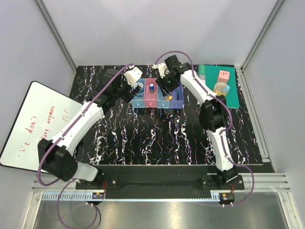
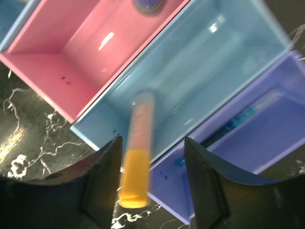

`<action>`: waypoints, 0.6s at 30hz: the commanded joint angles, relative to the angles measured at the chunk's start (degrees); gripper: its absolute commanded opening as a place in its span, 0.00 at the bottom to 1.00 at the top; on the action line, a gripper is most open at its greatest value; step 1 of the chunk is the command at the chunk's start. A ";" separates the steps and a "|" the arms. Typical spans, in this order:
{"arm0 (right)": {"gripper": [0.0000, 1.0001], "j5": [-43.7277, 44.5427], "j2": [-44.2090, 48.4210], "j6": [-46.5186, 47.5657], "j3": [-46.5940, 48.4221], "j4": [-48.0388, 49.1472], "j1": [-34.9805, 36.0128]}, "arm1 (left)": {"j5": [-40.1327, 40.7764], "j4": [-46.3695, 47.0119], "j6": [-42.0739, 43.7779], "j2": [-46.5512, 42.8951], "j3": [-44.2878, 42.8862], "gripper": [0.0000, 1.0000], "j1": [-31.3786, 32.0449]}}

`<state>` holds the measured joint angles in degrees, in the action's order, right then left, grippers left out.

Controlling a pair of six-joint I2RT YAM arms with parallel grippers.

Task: Sort the stationery into containers
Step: Place the pen in the storage box.

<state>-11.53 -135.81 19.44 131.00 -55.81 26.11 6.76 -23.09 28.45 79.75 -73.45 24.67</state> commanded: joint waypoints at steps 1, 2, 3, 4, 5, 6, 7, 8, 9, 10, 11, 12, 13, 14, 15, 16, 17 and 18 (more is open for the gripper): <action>0.67 6.94 1.25 0.95 5.75 3.95 0.96 | -1.58 1.74 -0.23 -0.12 -0.03 0.99 -0.41; 0.67 7.66 0.99 0.95 7.24 4.30 0.96 | -1.58 1.73 -0.23 -0.12 0.06 0.99 -0.32; 0.67 8.10 0.90 1.12 7.69 4.74 0.96 | -1.58 1.73 -0.41 -0.12 0.15 0.99 -0.41; 0.66 9.15 0.90 1.21 8.04 5.01 0.96 | -1.67 1.73 -0.41 -0.03 0.15 0.99 -0.41; 0.66 9.68 0.90 1.13 8.22 5.27 0.96 | -1.84 1.73 -0.50 -0.12 0.06 0.99 -0.41; 0.66 10.12 1.16 1.04 8.39 5.54 0.96 | -1.84 1.82 -0.67 -0.03 -0.03 0.99 -0.41; 0.66 11.08 1.68 1.04 8.22 5.80 0.96 | -1.93 1.82 -0.85 -0.12 -0.03 0.99 -0.41; 0.65 11.18 2.03 0.95 7.78 6.06 1.05 | -2.02 1.82 -0.94 -0.03 -0.11 0.99 -0.41; 0.65 12.83 2.47 1.04 7.52 6.50 0.96 | -2.02 1.74 -0.76 -0.20 -0.29 0.99 -0.41; 0.65 14.50 3.61 1.21 7.17 6.85 0.96 | -2.02 1.73 -0.85 -0.20 -0.29 0.99 -0.32; 0.63 15.47 4.23 1.39 6.03 7.12 0.96 | -2.11 1.73 -0.76 -0.38 -0.38 0.99 -0.41; 0.62 16.27 4.84 1.65 5.50 7.47 0.96 | -2.28 1.73 -0.67 -0.38 -0.46 0.99 -0.41; 0.61 16.88 6.50 2.00 4.71 7.47 0.96 | -2.46 1.47 -0.76 -0.55 -0.47 0.99 -0.41; 0.61 16.63 7.56 2.35 2.27 7.38 0.96 | -2.98 1.30 -0.67 -0.64 -0.47 0.99 -0.41; 0.57 16.11 8.71 3.05 0.50 7.38 0.96 | -3.33 0.86 -0.67 -0.90 -0.47 0.99 -0.41; 0.52 15.84 10.98 3.23 -1.34 7.38 0.96 | -3.60 0.77 -0.67 -0.99 -0.47 0.99 -0.41; 0.45 15.84 12.13 3.32 -4.93 7.38 0.96 | -3.86 0.59 -0.67 -1.08 -0.47 0.99 -0.41; 0.34 15.92 13.02 3.67 -6.70 7.30 0.96 | -4.13 0.33 -0.67 -1.26 -0.47 0.99 -0.41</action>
<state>2.52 -131.74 21.41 130.10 -49.58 26.37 4.97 -23.22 28.42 79.77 -73.45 24.56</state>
